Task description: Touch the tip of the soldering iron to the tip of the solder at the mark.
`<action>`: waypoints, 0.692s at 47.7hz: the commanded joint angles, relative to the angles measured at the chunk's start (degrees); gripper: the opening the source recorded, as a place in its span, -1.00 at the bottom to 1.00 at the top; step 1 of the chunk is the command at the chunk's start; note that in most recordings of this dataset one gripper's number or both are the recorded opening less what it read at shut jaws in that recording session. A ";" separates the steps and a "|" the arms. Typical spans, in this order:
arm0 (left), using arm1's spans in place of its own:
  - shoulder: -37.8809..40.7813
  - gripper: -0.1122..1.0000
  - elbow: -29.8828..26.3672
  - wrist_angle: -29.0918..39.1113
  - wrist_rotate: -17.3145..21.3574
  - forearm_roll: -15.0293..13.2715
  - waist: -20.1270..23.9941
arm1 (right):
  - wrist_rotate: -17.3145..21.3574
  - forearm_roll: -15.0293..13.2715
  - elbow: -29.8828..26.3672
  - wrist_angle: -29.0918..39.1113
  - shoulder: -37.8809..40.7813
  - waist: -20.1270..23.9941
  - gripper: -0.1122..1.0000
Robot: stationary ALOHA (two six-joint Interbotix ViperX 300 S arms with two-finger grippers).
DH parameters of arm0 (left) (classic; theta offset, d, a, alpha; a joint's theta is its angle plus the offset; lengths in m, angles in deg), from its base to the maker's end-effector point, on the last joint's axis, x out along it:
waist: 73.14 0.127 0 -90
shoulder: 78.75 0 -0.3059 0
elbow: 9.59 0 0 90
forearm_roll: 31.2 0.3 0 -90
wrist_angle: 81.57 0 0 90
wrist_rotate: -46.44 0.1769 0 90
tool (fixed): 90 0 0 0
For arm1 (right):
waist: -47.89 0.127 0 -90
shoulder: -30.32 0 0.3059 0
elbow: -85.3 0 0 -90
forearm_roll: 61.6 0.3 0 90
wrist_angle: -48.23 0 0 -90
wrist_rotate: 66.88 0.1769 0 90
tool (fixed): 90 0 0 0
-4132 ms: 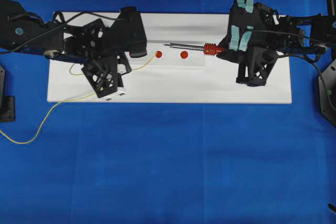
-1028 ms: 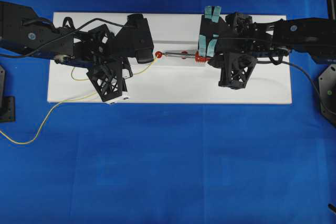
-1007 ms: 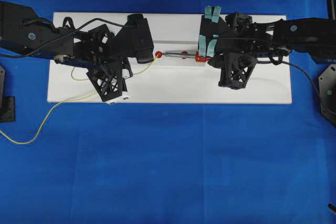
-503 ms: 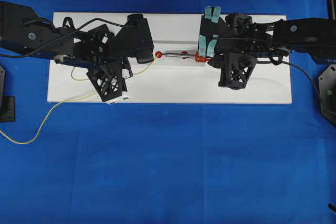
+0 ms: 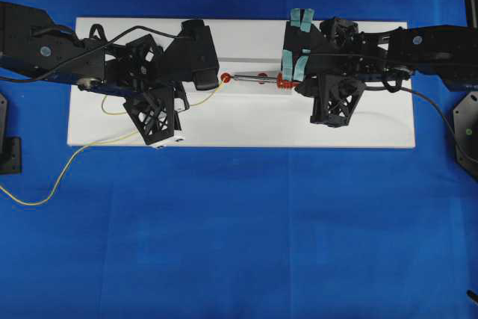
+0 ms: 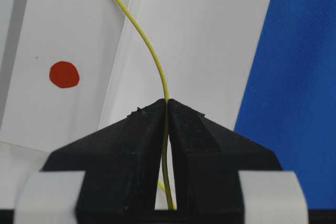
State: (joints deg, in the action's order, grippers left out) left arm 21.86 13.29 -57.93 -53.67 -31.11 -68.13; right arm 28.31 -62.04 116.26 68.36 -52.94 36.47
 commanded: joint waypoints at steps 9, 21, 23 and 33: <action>-1.14 -0.76 -1.32 -0.18 0.00 0.09 -0.18 | 0.00 -0.09 -1.49 -0.26 -0.53 0.09 -0.68; -5.01 -0.76 -0.35 1.67 0.44 0.09 -0.18 | -0.09 -0.09 -1.41 -0.35 -0.53 0.09 -0.68; -6.06 -0.76 0.09 2.11 0.44 0.09 -0.18 | -0.09 -0.09 -1.49 -0.35 -0.62 0.09 -0.68; -12.04 -0.76 3.87 2.55 0.09 0.09 -0.18 | -0.09 -0.09 -1.14 -0.35 -1.14 0.09 -0.68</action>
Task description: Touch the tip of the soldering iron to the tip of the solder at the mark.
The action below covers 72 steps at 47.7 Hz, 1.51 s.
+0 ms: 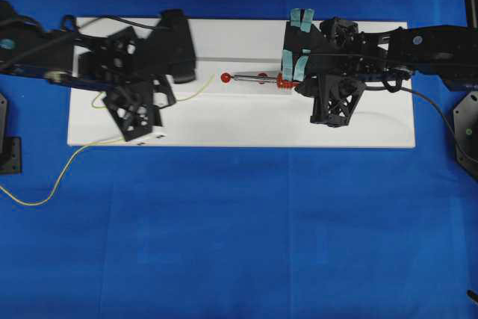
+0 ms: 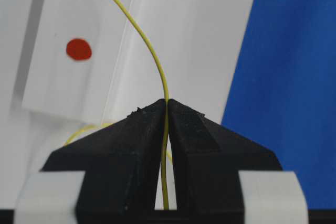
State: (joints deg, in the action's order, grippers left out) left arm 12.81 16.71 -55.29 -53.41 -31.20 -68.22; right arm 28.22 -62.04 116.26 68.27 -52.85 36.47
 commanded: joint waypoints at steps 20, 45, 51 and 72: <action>-8.35 -0.76 3.60 -0.26 -0.35 0.18 -0.09 | -0.18 -0.09 -1.41 -0.35 -1.41 0.09 -0.68; -8.44 -0.76 3.69 -0.62 -0.53 0.18 -0.62 | 0.18 -0.09 8.79 -0.53 -21.80 0.09 -0.68; -8.35 -0.76 3.69 -0.97 -0.70 0.18 -1.05 | 0.26 -0.09 11.78 0.62 -26.72 0.09 -0.68; -2.55 -0.76 -2.55 -2.90 -1.23 0.18 -1.41 | 0.18 -0.09 12.66 4.75 -27.42 -0.09 -0.68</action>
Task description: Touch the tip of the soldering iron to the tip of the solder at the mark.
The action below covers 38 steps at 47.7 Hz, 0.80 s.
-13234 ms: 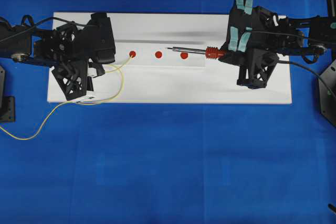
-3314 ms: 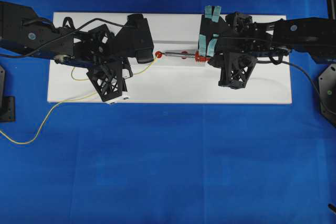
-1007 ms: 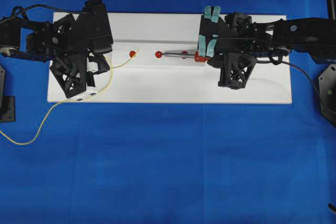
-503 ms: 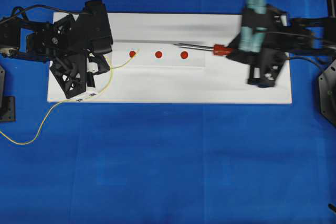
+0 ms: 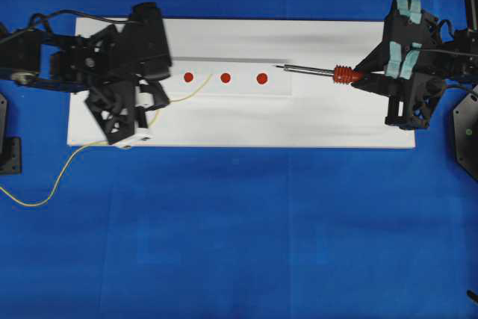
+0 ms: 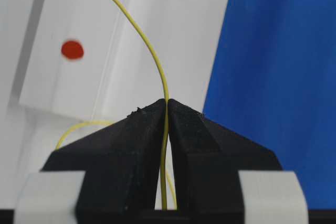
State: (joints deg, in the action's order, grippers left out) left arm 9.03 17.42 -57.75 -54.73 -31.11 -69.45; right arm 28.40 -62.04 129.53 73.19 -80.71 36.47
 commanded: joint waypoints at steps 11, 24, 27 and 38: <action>12.30 -0.76 -13.89 2.72 0.26 0.09 -0.18 | 0.00 -1.32 -0.62 0.18 1.93 -0.70 -0.68; 18.54 -0.76 -19.86 4.13 -0.26 0.09 0.79 | 0.00 -2.29 -0.53 0.62 2.11 -0.88 -0.68; 18.98 -0.76 -19.86 4.13 -0.26 0.09 0.88 | 0.00 -2.37 -0.53 0.70 2.11 -0.79 -0.68; 20.74 -0.76 -19.78 4.04 -0.35 0.09 0.88 | 0.00 -2.37 -0.18 0.70 2.20 -0.88 -0.68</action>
State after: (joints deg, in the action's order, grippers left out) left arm 30.21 -1.13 -53.54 -55.08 -31.11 -68.57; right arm 28.40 -64.24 129.80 74.16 -78.43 35.76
